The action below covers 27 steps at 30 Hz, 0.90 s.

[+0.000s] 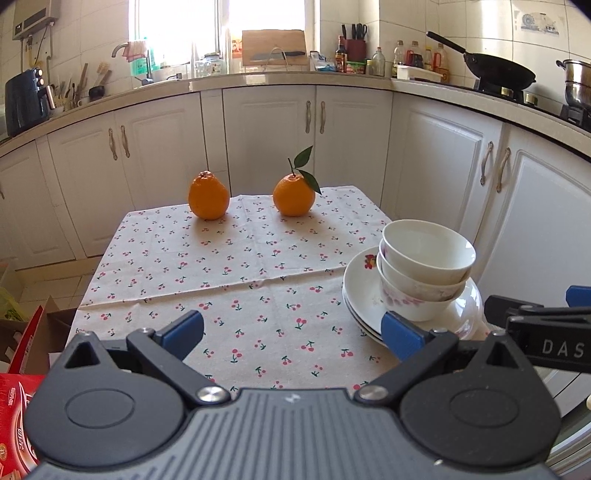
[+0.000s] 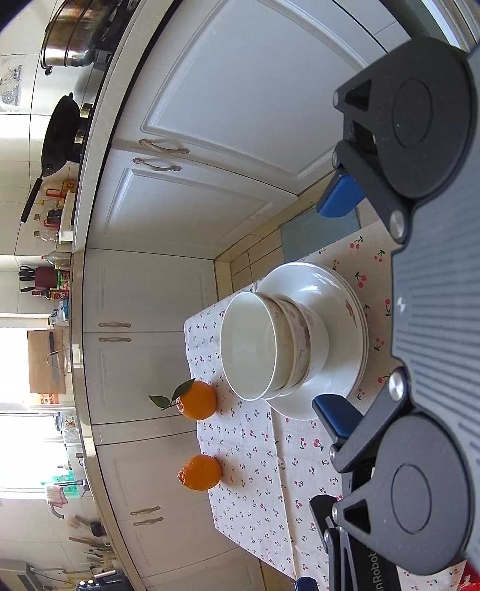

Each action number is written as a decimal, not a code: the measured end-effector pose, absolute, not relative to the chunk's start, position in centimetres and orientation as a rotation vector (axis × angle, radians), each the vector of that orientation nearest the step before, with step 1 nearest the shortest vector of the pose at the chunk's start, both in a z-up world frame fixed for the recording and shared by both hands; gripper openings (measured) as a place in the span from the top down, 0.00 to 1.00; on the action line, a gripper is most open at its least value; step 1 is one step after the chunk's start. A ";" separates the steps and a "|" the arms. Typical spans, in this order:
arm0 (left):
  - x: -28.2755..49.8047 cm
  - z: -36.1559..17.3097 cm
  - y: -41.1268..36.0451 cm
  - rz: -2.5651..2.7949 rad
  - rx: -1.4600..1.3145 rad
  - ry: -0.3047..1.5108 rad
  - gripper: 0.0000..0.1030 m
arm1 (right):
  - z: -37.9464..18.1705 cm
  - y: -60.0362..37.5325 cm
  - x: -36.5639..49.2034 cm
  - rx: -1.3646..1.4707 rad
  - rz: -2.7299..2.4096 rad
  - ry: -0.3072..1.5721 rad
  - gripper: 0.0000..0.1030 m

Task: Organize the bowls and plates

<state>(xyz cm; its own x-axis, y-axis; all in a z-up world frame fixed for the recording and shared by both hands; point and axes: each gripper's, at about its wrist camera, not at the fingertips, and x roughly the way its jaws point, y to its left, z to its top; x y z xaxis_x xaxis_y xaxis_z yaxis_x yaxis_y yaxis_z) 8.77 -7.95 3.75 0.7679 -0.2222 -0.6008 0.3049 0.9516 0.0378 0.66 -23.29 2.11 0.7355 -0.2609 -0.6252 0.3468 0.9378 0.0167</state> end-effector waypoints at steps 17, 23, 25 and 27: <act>8.7 3.7 -7.8 -0.265 0.136 0.641 0.01 | 2.2 -22.9 0.7 0.133 -0.326 0.659 0.00; 8.8 3.7 -7.8 -0.257 0.138 0.645 0.02 | 2.2 -22.8 0.7 0.135 -0.321 0.659 0.00; 8.8 3.6 -7.8 -0.256 0.138 0.648 0.02 | 2.1 -22.9 0.7 0.137 -0.320 0.660 0.00; 8.8 3.6 -7.8 -0.254 0.137 0.649 0.02 | 2.1 -22.9 0.7 0.136 -0.319 0.659 0.00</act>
